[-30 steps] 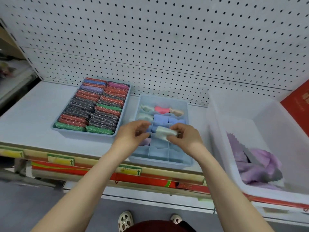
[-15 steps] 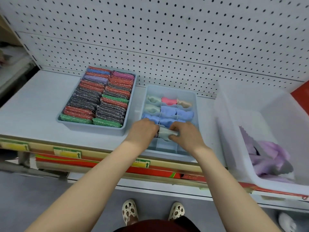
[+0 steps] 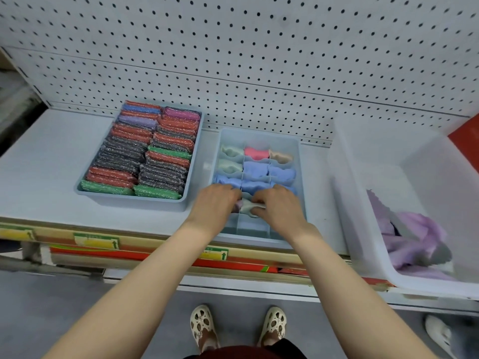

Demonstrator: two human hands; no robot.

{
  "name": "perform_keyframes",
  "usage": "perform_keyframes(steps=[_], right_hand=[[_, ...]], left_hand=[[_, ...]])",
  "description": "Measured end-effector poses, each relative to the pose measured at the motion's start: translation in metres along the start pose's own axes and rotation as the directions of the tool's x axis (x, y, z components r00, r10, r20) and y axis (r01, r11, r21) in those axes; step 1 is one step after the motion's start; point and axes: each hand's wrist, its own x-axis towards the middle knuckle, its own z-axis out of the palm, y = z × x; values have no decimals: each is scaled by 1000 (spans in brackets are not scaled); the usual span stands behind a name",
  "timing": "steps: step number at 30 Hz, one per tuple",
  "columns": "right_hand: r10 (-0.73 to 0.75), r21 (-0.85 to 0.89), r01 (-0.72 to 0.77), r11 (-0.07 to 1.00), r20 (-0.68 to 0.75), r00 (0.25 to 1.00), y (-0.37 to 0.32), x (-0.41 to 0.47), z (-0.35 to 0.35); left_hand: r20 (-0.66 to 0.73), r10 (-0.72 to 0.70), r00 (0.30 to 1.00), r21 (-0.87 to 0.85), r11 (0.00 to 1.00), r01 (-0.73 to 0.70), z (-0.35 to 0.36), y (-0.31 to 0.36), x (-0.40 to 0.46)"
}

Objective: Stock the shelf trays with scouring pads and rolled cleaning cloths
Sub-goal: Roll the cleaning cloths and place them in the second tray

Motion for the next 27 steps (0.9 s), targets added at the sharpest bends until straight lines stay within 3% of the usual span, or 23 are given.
perform_keyframes(steps=[5, 7, 10, 12, 14, 16, 18, 19, 21, 24, 27], right_hand=[[21, 132, -22, 991, 9, 1000, 8, -7, -27], [80, 255, -47, 966, -121, 989, 21, -19, -55], [199, 377, -26, 926, -427, 882, 67, -46, -97], [314, 359, -148, 922, -466, 827, 111, -61, -118], [488, 264, -418, 869, -321, 812, 158, -68, -127], [635, 88, -632, 770, -8, 772, 193, -69, -124], [635, 40, -666, 745, 263, 726, 210, -69, -116], [598, 120, -660, 741, 328, 731, 213, -69, -112], [543, 354, -648, 674, 357, 760, 215, -69, -109], [543, 567, -595, 570, 283, 790, 216, -65, -117], [464, 665, -414, 622, 113, 879, 217, -64, -141]], left_hand=[[7, -27, 1000, -79, 997, 27, -2, 1, -2], [-3, -61, 998, -82, 995, 61, -6, 5, -1], [-44, -108, 993, -119, 988, 103, -26, 26, 9], [-45, -111, 993, -161, 982, 102, -40, 51, 24], [-61, -86, 994, -228, 971, 70, -50, 79, 41], [-86, -38, 996, -297, 955, 11, -53, 106, 58], [-79, 6, 997, -353, 935, -33, -53, 129, 73], [-69, 19, 997, -376, 926, -44, -53, 140, 79], [-60, 35, 998, -417, 907, -56, -53, 158, 88], [-58, 39, 998, -469, 881, -62, -53, 171, 100], [-70, 39, 997, -520, 851, -70, -54, 175, 112]])
